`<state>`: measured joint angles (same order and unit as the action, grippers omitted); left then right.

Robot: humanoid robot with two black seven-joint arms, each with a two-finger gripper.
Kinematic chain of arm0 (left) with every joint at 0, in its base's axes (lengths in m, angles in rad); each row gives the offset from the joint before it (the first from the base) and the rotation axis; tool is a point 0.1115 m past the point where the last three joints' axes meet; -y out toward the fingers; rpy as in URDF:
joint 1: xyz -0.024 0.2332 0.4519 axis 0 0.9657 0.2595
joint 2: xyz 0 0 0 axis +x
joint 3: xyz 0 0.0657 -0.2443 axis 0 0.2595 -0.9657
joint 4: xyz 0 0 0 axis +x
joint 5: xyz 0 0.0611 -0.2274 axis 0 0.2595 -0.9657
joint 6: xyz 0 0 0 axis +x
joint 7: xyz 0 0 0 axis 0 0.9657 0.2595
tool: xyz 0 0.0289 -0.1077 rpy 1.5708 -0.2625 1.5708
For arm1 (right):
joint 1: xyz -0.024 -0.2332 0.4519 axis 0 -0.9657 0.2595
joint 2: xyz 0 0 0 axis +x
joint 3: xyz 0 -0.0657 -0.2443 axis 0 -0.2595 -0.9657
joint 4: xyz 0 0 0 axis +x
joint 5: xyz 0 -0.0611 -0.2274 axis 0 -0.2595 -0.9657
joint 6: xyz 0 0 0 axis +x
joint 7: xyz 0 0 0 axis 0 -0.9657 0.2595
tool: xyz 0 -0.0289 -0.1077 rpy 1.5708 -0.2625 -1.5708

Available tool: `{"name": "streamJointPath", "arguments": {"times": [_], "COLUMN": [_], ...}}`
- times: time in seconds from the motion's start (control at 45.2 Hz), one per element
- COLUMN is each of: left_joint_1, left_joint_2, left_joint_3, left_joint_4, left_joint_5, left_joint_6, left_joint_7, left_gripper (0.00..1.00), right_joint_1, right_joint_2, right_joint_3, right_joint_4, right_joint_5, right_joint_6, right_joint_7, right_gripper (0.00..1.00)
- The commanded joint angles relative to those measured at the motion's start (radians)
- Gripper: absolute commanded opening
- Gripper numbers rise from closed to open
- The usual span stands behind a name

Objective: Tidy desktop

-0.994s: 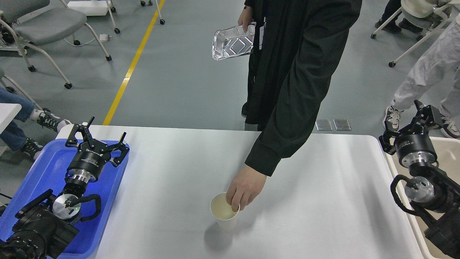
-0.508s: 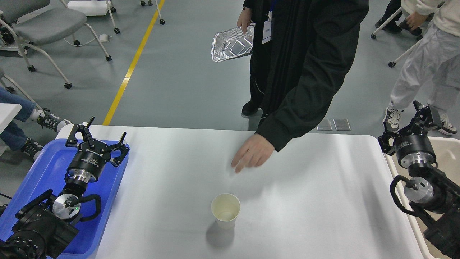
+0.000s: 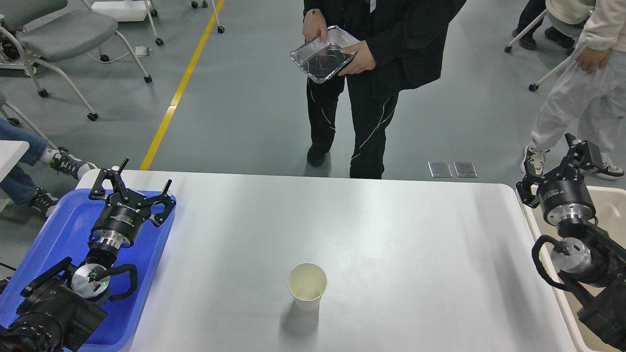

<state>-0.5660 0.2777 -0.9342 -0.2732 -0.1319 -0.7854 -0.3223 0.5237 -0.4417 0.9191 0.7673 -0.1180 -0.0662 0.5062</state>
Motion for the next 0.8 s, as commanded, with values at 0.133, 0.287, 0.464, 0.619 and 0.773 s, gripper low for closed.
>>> {"name": "streamJointPath", "arguments": {"times": [0.133, 0.287, 0.464, 0.619, 0.773], "left_joint_1": [0.0, 0.0, 0.0, 0.0, 0.0], "left_joint_2": [0.0, 0.0, 0.0, 0.0, 0.0], "left_joint_3": [0.0, 0.0, 0.0, 0.0, 0.0], "left_joint_4": [0.0, 0.0, 0.0, 0.0, 0.0], "left_joint_5": [0.0, 0.0, 0.0, 0.0, 0.0], "left_joint_6": [0.0, 0.0, 0.0, 0.0, 0.0], "left_joint_7": [0.0, 0.0, 0.0, 0.0, 0.0], "left_gripper": [1.0, 1.0, 1.0, 1.0, 1.0], "right_joint_1": [-0.004, -0.008, -0.002, 0.012, 0.051], "right_joint_2": [-0.005, -0.005, -0.006, -0.008, -0.029], "right_joint_3": [-0.006, -0.005, -0.006, -0.011, -0.066], "right_joint_4": [-0.003, -0.002, -0.002, -0.002, 0.0], "right_joint_5": [0.0, 0.0, 0.0, -0.002, -0.02], "right_joint_6": [-0.003, -0.006, -0.007, -0.006, -0.012], "right_joint_7": [0.0, 0.0, 0.0, -0.002, -0.002], "right_gripper": [1.0, 1.0, 1.0, 1.0, 1.0]}}
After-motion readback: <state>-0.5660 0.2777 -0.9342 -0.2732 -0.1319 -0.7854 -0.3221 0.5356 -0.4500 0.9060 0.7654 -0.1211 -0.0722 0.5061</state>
